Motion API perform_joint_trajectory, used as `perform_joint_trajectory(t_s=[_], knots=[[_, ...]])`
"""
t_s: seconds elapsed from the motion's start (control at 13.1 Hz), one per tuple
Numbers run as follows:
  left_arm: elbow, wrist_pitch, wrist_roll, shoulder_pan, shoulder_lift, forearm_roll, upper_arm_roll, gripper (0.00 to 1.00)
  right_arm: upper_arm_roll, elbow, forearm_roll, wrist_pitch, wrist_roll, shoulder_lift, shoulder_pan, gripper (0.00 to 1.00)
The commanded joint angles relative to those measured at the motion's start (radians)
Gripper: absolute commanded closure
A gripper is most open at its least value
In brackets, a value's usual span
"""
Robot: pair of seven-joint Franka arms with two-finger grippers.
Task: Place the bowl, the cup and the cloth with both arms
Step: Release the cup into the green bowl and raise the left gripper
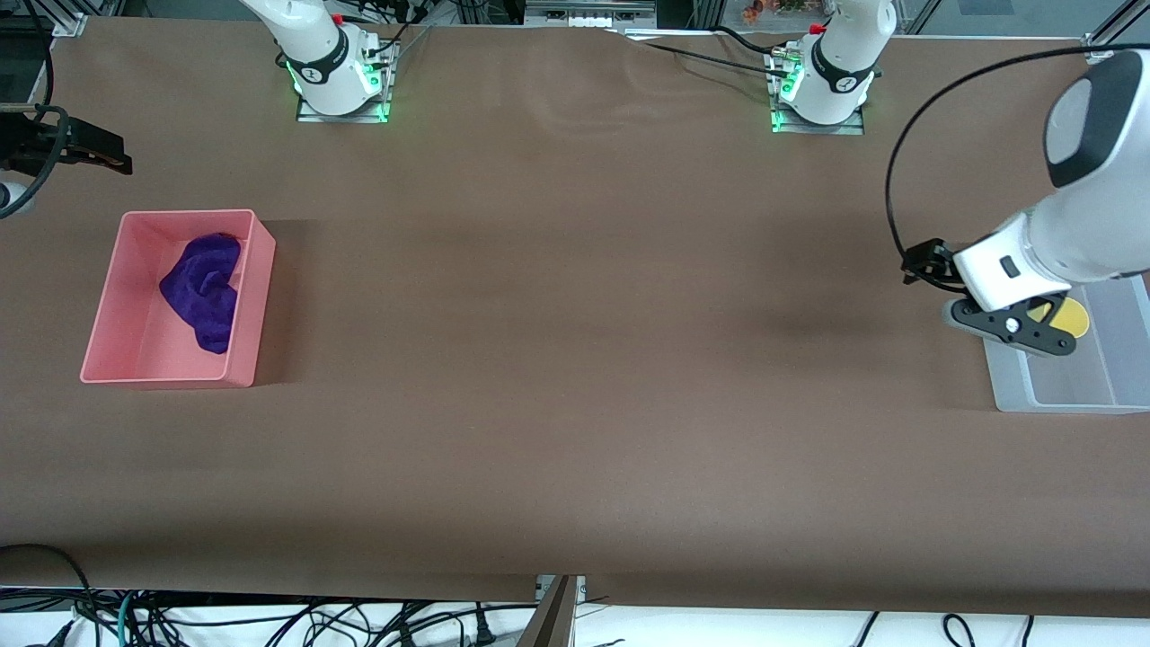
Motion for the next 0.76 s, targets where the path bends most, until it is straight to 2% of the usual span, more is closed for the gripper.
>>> perform_joint_trajectory(t_s=[0.0, 0.15, 0.31, 0.38, 0.69], knots=[[-0.051, -0.004, -0.027, -0.180, -0.117, -0.071, 0.231, 0.00, 0.004, -0.010, 0.015, 0.008, -0.012, -0.010, -0.010, 0.00], [-0.123, 0.042, -0.094, -0.276, -0.197, -0.073, 0.322, 0.00, 0.004, -0.010, 0.015, 0.008, -0.011, -0.010, -0.008, 0.00], [-0.265, 0.146, -0.183, -0.286, -0.275, -0.074, 0.327, 0.00, 0.003, -0.010, 0.015, 0.008, -0.011, -0.010, -0.010, 0.00], [-0.301, 0.157, -0.179, -0.286, -0.302, -0.074, 0.327, 0.00, 0.003, -0.010, 0.017, 0.010, -0.011, -0.010, -0.010, 0.00], [-0.294, 0.157, -0.186, -0.288, -0.297, -0.074, 0.327, 0.00, 0.003, -0.010, 0.017, 0.010, -0.011, -0.010, -0.010, 0.00]])
